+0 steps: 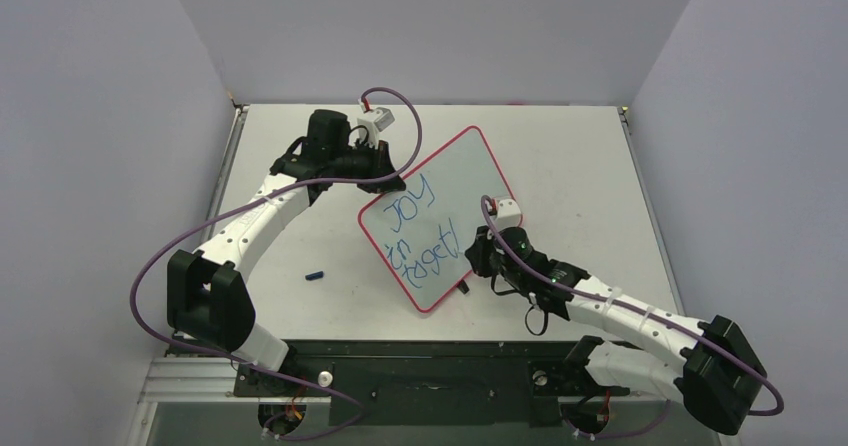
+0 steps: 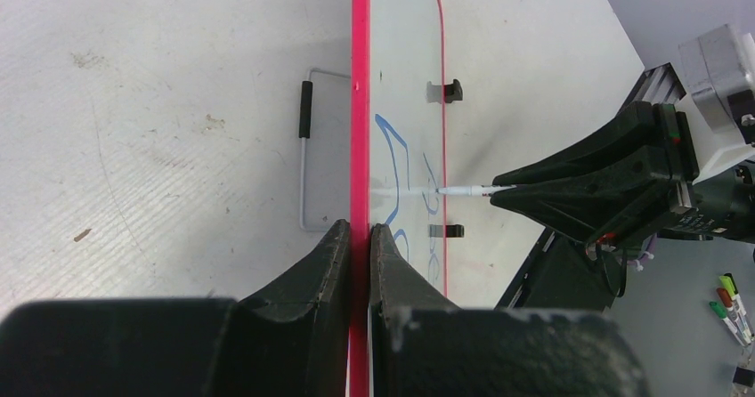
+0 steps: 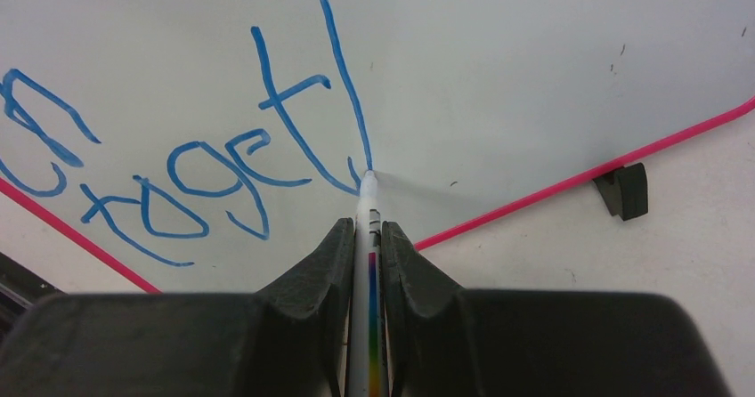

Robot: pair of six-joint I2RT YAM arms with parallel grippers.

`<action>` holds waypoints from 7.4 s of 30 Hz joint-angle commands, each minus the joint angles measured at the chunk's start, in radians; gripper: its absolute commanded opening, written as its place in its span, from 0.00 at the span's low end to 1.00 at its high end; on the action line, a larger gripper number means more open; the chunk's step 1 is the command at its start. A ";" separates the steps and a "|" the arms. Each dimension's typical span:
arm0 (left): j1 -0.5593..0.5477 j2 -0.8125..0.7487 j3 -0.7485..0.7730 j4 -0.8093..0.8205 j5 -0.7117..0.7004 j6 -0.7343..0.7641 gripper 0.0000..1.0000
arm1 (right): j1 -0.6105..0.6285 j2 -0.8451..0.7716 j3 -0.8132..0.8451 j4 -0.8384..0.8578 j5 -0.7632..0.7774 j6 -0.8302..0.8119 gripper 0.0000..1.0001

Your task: Write a sentence on the whiteboard

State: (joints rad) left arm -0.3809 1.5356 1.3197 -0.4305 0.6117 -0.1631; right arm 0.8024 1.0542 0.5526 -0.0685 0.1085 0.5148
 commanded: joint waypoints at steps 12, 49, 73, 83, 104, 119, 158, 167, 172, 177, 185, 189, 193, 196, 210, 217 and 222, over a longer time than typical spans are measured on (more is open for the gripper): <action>-0.004 -0.029 0.021 0.046 -0.018 0.047 0.00 | 0.023 0.012 0.071 -0.011 0.077 -0.012 0.00; -0.005 -0.025 0.021 0.045 -0.017 0.048 0.00 | 0.002 0.120 0.193 -0.057 0.157 -0.046 0.00; -0.004 -0.030 0.021 0.045 -0.016 0.048 0.00 | 0.011 0.051 0.071 -0.090 0.118 -0.008 0.00; -0.004 -0.030 0.021 0.047 -0.018 0.048 0.00 | 0.003 0.015 0.123 -0.111 0.141 -0.034 0.00; -0.004 -0.028 0.022 0.045 -0.017 0.048 0.00 | -0.028 0.119 0.196 -0.066 0.125 -0.067 0.00; -0.005 -0.034 0.020 0.045 -0.015 0.048 0.00 | -0.054 0.138 0.188 -0.067 0.132 -0.066 0.00; -0.009 -0.031 0.021 0.042 -0.019 0.050 0.00 | -0.056 0.157 0.190 -0.027 0.020 -0.043 0.00; -0.009 -0.030 0.021 0.042 -0.019 0.050 0.00 | -0.047 0.138 0.143 -0.017 0.028 -0.027 0.00; -0.009 -0.031 0.021 0.042 -0.020 0.050 0.00 | -0.047 0.129 0.123 -0.019 0.035 -0.023 0.00; -0.012 -0.031 0.021 0.042 -0.021 0.052 0.00 | -0.047 0.120 0.105 -0.024 0.048 -0.020 0.00; -0.012 -0.032 0.021 0.041 -0.023 0.051 0.00 | -0.047 0.112 0.082 -0.025 0.047 -0.015 0.00; -0.012 -0.034 0.021 0.041 -0.022 0.051 0.00 | -0.048 0.105 0.069 -0.029 0.053 -0.013 0.00; -0.012 -0.035 0.021 0.041 -0.022 0.051 0.00 | -0.048 0.098 0.061 -0.040 0.072 -0.013 0.00; -0.012 -0.034 0.021 0.041 -0.022 0.051 0.00 | -0.051 0.097 0.068 -0.052 0.087 -0.016 0.00; -0.013 -0.041 0.018 0.042 -0.027 0.053 0.00 | -0.100 0.053 0.167 -0.123 0.146 -0.071 0.00; -0.012 -0.039 0.018 0.041 -0.026 0.053 0.00 | -0.156 0.004 0.201 -0.105 0.104 -0.089 0.00; -0.012 -0.037 0.018 0.040 -0.028 0.054 0.00 | -0.189 0.037 0.230 -0.080 0.032 -0.106 0.00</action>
State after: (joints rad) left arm -0.3874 1.5333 1.3197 -0.4305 0.6033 -0.1604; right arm 0.6334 1.0775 0.7292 -0.1963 0.1955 0.4355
